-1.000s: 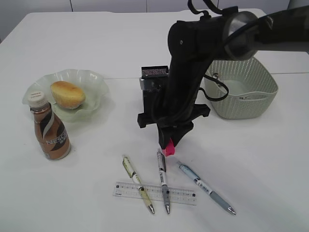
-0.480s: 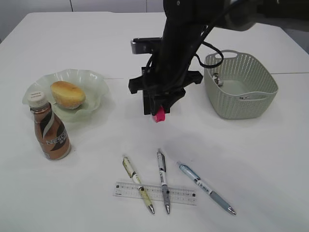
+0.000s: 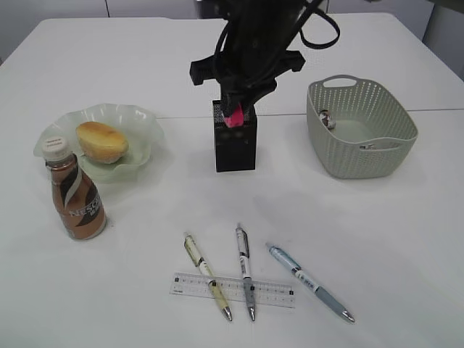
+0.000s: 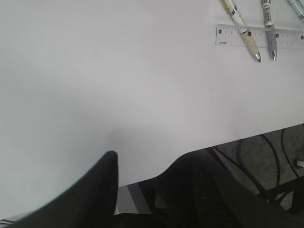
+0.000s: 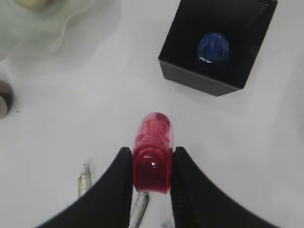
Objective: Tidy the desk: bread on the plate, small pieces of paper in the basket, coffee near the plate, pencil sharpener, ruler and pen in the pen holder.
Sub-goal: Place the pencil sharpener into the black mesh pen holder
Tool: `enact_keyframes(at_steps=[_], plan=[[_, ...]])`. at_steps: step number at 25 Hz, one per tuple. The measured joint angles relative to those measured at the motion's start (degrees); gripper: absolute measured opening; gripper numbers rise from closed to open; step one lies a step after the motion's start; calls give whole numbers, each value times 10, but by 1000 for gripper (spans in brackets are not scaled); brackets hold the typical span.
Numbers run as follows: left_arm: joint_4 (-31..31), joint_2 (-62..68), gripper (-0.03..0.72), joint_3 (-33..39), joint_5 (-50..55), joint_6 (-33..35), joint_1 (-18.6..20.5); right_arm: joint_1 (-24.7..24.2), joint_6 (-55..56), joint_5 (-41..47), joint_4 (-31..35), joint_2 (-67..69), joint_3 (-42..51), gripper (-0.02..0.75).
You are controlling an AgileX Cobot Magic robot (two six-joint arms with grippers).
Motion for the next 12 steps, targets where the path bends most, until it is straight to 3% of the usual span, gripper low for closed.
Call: enact_keyframes(at_steps=[12], plan=[[0, 0, 372, 0, 0, 0, 0, -12, 0, -116, -38, 2, -9, 196]])
